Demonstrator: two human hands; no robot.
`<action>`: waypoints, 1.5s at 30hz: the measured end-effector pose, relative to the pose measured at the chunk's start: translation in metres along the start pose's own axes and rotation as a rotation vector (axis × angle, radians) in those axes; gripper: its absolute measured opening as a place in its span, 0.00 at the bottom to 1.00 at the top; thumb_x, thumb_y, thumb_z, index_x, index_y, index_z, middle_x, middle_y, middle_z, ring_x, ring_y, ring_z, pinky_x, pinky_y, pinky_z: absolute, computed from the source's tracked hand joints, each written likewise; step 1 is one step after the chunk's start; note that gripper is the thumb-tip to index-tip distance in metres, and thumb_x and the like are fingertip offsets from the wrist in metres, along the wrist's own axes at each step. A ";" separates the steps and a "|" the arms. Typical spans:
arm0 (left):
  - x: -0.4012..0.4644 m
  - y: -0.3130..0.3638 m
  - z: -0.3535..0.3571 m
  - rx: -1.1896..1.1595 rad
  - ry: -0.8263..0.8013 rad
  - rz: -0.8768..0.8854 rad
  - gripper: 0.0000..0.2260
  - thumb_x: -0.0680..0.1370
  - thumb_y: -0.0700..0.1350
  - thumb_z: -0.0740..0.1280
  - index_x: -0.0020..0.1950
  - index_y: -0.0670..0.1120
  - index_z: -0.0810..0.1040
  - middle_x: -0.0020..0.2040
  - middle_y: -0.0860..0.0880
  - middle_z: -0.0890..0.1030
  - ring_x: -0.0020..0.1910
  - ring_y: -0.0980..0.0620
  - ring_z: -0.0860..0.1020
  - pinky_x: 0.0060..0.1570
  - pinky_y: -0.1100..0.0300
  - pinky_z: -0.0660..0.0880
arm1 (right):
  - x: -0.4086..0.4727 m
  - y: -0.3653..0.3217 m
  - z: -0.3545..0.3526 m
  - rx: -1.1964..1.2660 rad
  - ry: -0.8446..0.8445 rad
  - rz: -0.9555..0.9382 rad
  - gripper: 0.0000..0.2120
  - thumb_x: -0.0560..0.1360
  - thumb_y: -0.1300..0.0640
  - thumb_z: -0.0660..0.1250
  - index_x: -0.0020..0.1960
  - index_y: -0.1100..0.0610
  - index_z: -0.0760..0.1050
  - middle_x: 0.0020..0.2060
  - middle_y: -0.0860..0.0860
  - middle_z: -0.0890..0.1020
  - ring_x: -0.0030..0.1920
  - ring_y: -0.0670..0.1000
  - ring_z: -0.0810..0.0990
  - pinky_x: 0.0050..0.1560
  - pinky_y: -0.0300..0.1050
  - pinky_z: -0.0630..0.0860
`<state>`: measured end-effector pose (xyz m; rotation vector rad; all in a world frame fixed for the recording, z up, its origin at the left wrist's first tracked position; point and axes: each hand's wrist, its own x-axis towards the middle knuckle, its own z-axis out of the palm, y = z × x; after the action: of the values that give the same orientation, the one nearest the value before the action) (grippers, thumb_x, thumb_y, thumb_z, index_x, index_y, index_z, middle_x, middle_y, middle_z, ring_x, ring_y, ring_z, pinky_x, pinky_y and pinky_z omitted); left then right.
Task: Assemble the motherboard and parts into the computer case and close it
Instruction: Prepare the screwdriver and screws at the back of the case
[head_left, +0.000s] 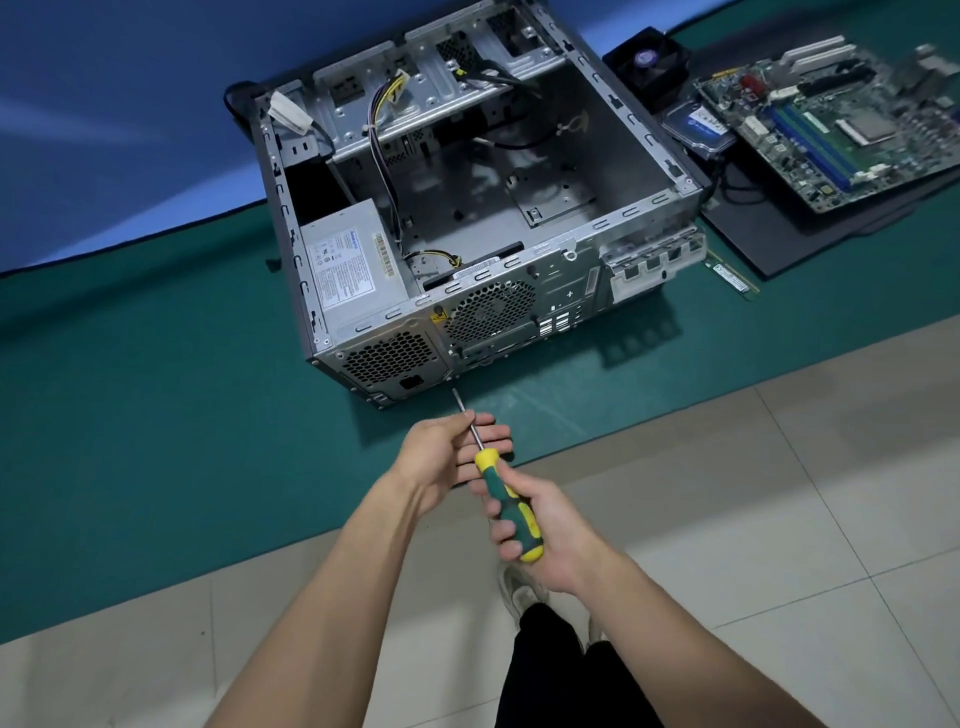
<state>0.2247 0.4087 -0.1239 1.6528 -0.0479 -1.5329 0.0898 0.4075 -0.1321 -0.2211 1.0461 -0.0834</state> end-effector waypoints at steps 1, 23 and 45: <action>0.001 0.000 -0.001 -0.006 -0.004 0.006 0.11 0.82 0.42 0.57 0.49 0.38 0.76 0.38 0.43 0.85 0.36 0.49 0.84 0.29 0.60 0.78 | -0.001 0.000 -0.003 0.053 -0.065 0.027 0.15 0.77 0.47 0.64 0.43 0.59 0.79 0.28 0.49 0.75 0.21 0.46 0.70 0.18 0.35 0.62; 0.009 0.000 -0.001 -0.014 0.082 0.028 0.07 0.80 0.41 0.62 0.46 0.39 0.77 0.37 0.44 0.85 0.34 0.50 0.84 0.29 0.61 0.78 | 0.002 0.017 -0.001 0.009 0.003 -0.054 0.15 0.76 0.46 0.66 0.40 0.57 0.79 0.29 0.50 0.76 0.21 0.46 0.70 0.19 0.35 0.62; 0.001 0.004 0.017 -0.011 0.236 0.012 0.09 0.81 0.40 0.60 0.44 0.38 0.75 0.29 0.45 0.82 0.25 0.51 0.81 0.25 0.62 0.77 | 0.003 0.000 -0.008 -0.185 0.043 -0.071 0.16 0.75 0.43 0.66 0.42 0.56 0.78 0.24 0.48 0.75 0.20 0.46 0.69 0.20 0.36 0.63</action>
<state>0.2125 0.3965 -0.1200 1.8101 0.0774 -1.3178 0.0841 0.4054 -0.1382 -0.4260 1.0898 -0.0554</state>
